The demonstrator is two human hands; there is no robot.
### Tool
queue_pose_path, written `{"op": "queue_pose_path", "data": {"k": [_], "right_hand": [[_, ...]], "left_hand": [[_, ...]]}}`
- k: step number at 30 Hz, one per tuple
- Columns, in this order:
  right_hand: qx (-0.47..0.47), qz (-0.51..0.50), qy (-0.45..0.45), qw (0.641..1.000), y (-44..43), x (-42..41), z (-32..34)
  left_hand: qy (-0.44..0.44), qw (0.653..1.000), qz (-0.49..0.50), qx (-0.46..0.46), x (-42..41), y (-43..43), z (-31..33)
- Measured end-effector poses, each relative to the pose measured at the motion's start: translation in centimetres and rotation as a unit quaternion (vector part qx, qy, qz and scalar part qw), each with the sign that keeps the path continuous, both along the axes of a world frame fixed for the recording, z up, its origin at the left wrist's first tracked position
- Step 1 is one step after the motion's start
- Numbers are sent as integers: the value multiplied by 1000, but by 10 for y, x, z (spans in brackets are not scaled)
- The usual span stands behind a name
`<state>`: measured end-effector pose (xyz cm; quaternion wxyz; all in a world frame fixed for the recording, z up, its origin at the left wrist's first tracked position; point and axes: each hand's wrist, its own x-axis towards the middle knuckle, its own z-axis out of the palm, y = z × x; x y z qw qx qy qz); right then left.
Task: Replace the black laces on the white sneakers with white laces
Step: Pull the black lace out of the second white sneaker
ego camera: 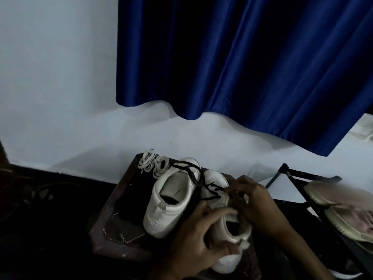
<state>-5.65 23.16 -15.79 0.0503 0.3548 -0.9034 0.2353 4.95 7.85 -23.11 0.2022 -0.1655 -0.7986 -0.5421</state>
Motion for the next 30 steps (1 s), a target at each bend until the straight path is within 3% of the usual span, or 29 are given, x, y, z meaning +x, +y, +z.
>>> {"op": "queue_pose_path", "data": {"k": [2,6,8,11,13,15,17,19,22,26,30], "right_hand": [[23,13,-30,999,2,-7,4],[48,6,-172,984,-4,-10,21],[-5,-24,-241,970,-4,-14,24],[-171,-124,-309,927,-2,-19,23],[-177,-168,-247,938,-3,-17,20],[-82,-134,-129,979,-4,-11,21],[18,-57,-71,996,-6,-8,33],[128,3,-67,989,-9,-8,42],[277,11,-24,961,-17,-2,42],[215,10,3,977,-16,2,40],[34,-40,-116,992,13,-12,65]], "left_hand": [[17,999,17,-32,0,0,-5],[47,993,66,-82,-2,2,-13],[54,992,77,-80,-2,3,-14],[53,993,77,-73,-2,4,-14],[42,995,66,-56,-1,4,-16],[26,998,41,-35,0,3,-14],[20,999,20,-16,-1,1,-11],[11,1000,22,-10,-1,0,-11],[8,999,30,-12,-1,1,-15],[13,999,45,-16,-2,3,-14],[24,998,51,-26,-1,4,-14]]}}
